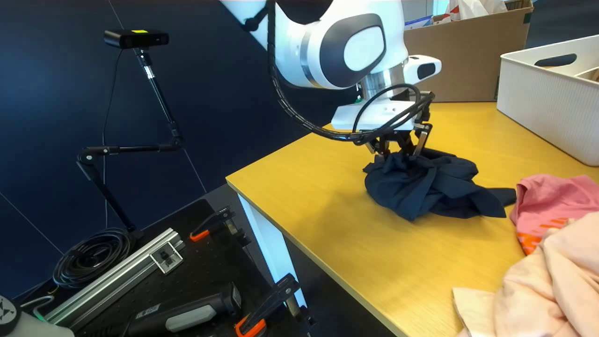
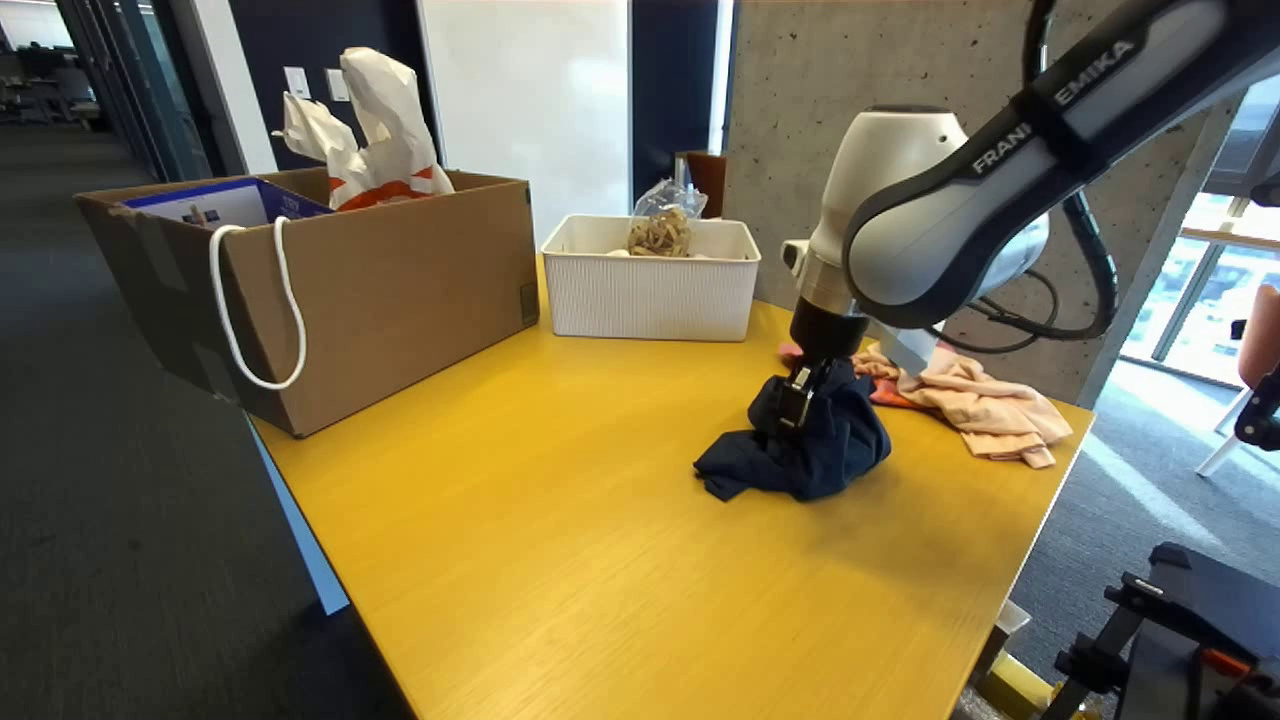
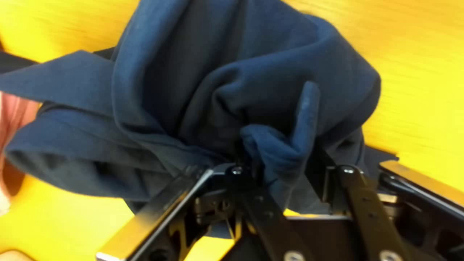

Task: Fold the blue t-shirt from bottom top.

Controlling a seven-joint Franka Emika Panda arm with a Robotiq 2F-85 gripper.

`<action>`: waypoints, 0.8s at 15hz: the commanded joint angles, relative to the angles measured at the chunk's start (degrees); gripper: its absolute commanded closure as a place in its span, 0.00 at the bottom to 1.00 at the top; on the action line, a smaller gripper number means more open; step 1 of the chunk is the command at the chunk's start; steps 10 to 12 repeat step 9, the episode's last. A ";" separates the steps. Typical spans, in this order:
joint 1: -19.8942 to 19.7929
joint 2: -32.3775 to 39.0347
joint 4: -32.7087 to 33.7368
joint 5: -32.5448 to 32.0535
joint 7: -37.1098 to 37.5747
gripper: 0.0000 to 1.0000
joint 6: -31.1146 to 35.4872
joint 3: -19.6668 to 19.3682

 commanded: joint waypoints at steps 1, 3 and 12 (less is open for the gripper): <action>-0.98 -11.88 -11.92 -0.59 -0.78 0.25 4.19 0.08; -1.35 -16.84 -15.89 -0.03 -0.46 0.10 3.73 -0.17; -2.51 -27.87 -25.03 2.36 -1.07 0.00 0.46 -1.01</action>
